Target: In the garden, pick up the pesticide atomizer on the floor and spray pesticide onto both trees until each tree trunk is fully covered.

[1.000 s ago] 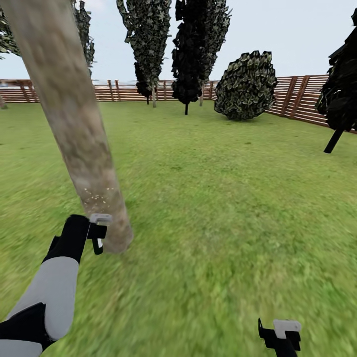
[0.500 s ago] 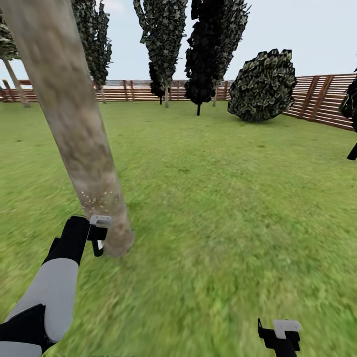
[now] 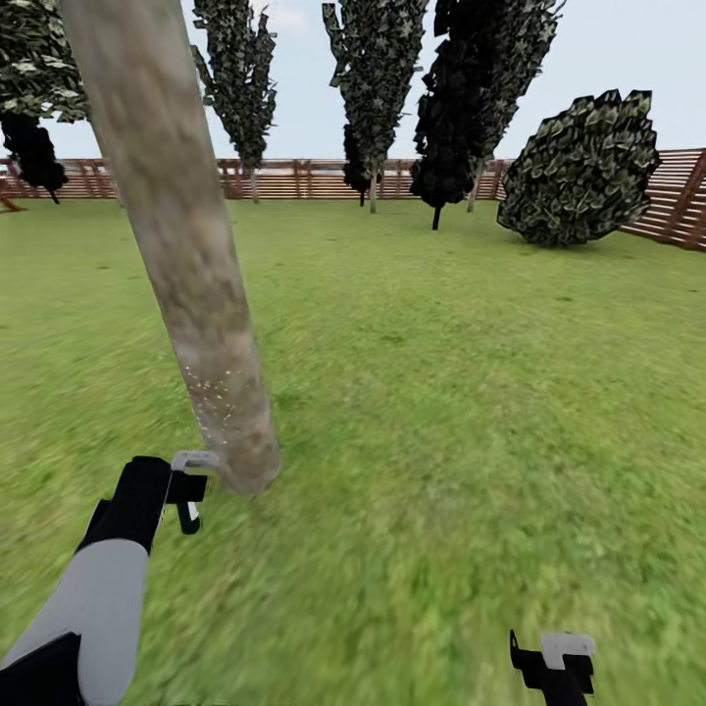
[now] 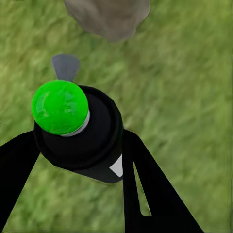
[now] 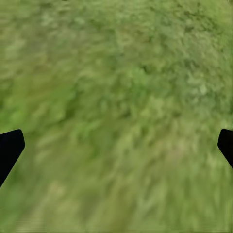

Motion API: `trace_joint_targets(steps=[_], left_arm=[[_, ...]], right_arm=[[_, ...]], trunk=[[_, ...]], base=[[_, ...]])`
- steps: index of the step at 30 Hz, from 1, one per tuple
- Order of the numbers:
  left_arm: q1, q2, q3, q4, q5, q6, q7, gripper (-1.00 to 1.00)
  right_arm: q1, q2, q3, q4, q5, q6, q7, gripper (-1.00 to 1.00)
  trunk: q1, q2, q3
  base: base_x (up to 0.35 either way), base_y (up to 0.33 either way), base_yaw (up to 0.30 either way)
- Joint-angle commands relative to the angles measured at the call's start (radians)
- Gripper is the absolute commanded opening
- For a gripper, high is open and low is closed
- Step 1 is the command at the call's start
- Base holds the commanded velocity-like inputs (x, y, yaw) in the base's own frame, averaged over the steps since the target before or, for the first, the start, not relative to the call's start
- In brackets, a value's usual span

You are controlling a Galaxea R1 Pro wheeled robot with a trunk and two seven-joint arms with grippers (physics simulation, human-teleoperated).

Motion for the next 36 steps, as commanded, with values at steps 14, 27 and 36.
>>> trace_joint_targets(steps=[14,27,36], left_arm=[[0.010,-0.006,0.086,0.160,0.019,-0.192,0.203,-1.00],[0.013,-0.008,0.084,0.167,0.016,-0.200,0.279,-1.00],[0.013,-0.008,0.084,0.168,0.023,-0.200,0.305,-1.00]], right_arm=[[0.000,-0.001,-0.009,-0.001,0.011,-0.002,-0.007,1.00],[0.000,0.000,-0.008,-0.001,0.011,-0.002,-0.005,1.00],[0.000,0.001,-0.007,0.001,0.011,-0.002,-0.005,1.00]], trunk=[[0.000,0.000,-0.001],[0.000,0.000,-0.001],[0.000,0.000,-0.001]], base=[[0.113,-0.270,0.096],[0.183,-0.248,0.006],[0.177,-0.245,0.246]])
